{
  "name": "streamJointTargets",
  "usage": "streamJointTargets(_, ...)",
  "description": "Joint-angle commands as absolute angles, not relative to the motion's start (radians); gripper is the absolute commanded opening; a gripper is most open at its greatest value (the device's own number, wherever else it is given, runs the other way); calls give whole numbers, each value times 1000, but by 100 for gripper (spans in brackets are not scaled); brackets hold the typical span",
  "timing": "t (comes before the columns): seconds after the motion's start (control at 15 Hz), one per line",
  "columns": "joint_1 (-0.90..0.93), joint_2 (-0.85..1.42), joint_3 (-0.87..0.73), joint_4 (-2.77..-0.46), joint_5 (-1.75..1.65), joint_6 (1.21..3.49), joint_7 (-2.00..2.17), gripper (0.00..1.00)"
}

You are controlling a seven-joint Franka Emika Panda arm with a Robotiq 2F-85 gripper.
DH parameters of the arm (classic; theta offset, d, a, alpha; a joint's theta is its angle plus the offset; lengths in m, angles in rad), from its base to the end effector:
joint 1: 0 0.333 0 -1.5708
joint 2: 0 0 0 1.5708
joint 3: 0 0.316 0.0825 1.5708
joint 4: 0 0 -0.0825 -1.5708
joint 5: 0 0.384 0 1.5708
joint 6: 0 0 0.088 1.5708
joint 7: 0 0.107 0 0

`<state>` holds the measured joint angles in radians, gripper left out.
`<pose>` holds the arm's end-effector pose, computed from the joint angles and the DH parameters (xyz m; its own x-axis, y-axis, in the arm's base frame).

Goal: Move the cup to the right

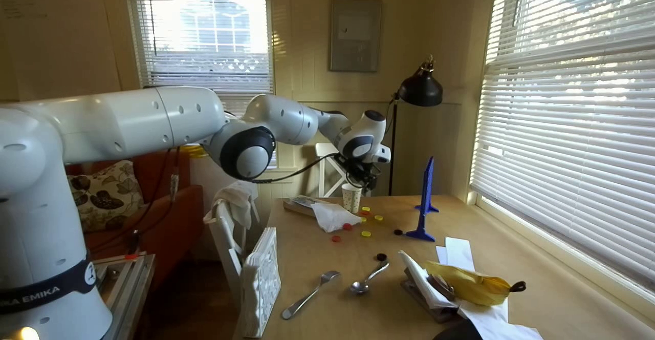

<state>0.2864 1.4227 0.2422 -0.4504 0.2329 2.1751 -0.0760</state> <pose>0.7762 0.3042 0.1972 0.9425 0.1813 0.2807 0.2914 -0.8570 -0.4251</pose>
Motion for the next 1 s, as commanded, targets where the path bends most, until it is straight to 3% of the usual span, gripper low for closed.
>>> streamJointTargets(0.0,282,1466,284,-452,260,2328,-83,100)
streamJointTargets(0.33,268,1499,344,-451,304,2358,-69,100)
streamJointTargets(0.4,264,1488,347,-475,313,2371,-65,75)
streamJointTargets(0.47,267,1490,346,-471,318,2375,-60,74)
streamJointTargets(0.93,266,1490,346,-470,325,2387,11,24)
